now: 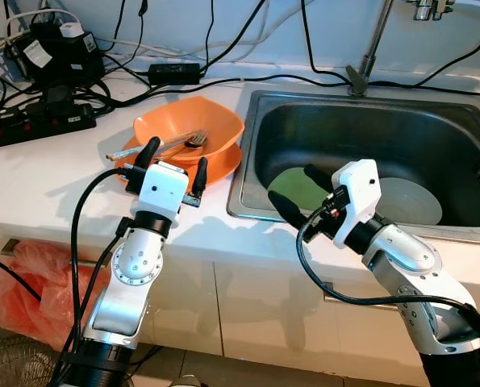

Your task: Kitchen organization

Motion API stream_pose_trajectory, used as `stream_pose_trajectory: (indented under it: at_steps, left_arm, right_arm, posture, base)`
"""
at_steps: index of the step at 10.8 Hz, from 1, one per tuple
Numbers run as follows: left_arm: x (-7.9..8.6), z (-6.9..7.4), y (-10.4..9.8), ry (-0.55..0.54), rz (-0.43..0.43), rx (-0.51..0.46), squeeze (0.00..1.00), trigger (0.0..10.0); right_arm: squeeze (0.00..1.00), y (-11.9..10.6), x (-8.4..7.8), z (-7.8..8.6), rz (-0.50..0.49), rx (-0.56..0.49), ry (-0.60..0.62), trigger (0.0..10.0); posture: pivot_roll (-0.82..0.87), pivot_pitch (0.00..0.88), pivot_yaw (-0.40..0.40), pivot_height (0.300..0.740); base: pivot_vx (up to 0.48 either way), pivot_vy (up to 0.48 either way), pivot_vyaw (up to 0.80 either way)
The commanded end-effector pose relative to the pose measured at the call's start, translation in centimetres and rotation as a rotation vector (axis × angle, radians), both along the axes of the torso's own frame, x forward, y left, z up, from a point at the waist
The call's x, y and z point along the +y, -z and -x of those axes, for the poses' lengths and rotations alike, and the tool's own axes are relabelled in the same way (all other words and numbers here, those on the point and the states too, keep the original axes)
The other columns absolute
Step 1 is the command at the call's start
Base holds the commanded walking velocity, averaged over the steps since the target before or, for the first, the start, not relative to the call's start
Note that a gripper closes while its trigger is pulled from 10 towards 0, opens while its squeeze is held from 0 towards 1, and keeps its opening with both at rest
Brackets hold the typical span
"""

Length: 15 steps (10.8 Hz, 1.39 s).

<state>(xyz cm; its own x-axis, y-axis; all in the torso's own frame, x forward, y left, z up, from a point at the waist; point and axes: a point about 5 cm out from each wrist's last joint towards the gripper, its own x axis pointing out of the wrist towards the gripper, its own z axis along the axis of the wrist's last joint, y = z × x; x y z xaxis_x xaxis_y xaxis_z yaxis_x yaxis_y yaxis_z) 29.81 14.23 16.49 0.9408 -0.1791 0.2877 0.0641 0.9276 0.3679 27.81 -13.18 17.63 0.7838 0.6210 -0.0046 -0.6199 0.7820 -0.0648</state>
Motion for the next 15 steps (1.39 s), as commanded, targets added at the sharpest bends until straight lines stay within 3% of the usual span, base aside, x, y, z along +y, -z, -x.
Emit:
stream_pose_trajectory:
  at_steps: [1,7,10,15]
  left_arm:
    - [0.4,-0.4,-0.2,-0.013,0.012,-0.004,0.00,10.0]
    - [1.5,-1.4,-0.1,-0.041,0.012,0.004,0.00,10.0]
    - [0.7,-1.6,0.0,-0.008,0.005,-0.004,0.00,10.0]
    - [-0.4,-2.0,1.0,0.048,0.018,0.040,0.00,10.0]
  right_arm:
    - [0.00,-0.1,0.0,0.2,0.015,-0.005,0.002,10.0]
    - [0.00,-0.1,0.1,0.5,0.021,0.005,-0.021,10.0]
    - [0.00,0.6,0.7,1.8,0.029,0.085,-0.147,10.0]
    - [0.00,1.0,0.9,2.3,0.059,0.099,-0.159,10.0]
  posture:
    - [0.09,0.029,0.053,0.740]
    - [0.09,0.030,0.050,0.740]
    - [0.08,0.034,0.048,0.740]
    - [0.08,0.039,0.050,0.740]
  base:
    - [0.000,0.000,0.00]
    - [0.000,0.000,0.00]
    - [0.000,0.000,0.00]
    - [0.000,0.000,0.00]
